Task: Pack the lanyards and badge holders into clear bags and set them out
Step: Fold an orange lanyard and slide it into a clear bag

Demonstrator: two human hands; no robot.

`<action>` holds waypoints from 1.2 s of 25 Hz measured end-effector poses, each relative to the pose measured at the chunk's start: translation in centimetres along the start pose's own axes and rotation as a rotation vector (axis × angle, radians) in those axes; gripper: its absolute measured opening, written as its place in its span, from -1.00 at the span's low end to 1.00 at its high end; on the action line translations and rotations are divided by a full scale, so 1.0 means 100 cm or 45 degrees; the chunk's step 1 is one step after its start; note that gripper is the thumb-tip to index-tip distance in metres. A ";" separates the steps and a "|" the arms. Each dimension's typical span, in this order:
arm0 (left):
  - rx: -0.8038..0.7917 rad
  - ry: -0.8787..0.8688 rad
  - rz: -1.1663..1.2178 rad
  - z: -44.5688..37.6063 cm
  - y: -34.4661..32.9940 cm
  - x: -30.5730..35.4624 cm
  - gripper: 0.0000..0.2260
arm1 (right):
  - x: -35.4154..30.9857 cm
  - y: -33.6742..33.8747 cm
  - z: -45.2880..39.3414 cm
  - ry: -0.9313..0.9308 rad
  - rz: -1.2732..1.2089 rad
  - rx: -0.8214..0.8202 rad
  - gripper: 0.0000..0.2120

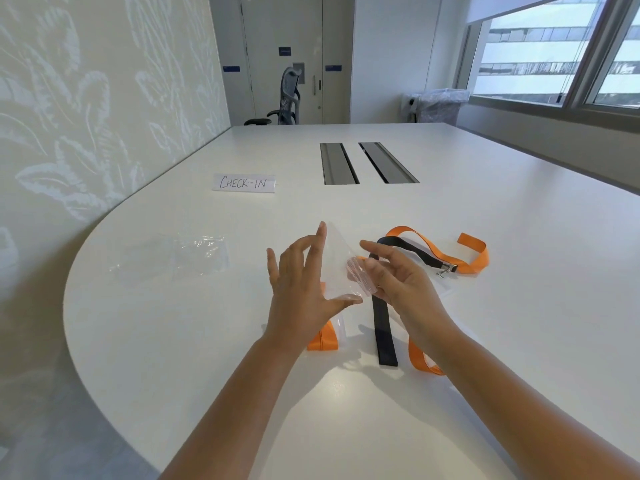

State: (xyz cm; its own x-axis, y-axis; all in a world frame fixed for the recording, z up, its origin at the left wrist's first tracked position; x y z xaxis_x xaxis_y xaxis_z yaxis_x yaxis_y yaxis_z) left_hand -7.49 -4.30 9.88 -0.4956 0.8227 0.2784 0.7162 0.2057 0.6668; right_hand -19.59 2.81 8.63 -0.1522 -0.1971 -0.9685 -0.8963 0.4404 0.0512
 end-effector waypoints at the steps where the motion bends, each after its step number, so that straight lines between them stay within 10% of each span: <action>1: -0.006 -0.043 -0.043 0.001 -0.001 0.002 -0.02 | 0.001 0.000 0.000 0.009 -0.008 -0.010 -0.71; 30: -0.217 -0.339 0.049 0.010 -0.012 0.022 0.06 | 0.022 0.012 -0.009 -0.083 0.180 0.096 -0.72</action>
State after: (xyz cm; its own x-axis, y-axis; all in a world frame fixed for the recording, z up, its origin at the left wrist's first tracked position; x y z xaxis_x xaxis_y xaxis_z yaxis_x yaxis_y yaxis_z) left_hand -8.99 -2.21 9.04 -0.3076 0.9426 0.1299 0.6282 0.0986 0.7718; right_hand -21.37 2.16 6.75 -0.2452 -0.0725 -0.9668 -0.8338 0.5245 0.1721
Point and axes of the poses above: each hand's wrist, its own z-axis away from the middle knuckle, its own y-axis out of the back of the hand, x = y × z, the point moved 7 cm from there along -z, towards the middle knuckle, and after that the axes turned 2 degrees about -y, right-handed, at the moved point
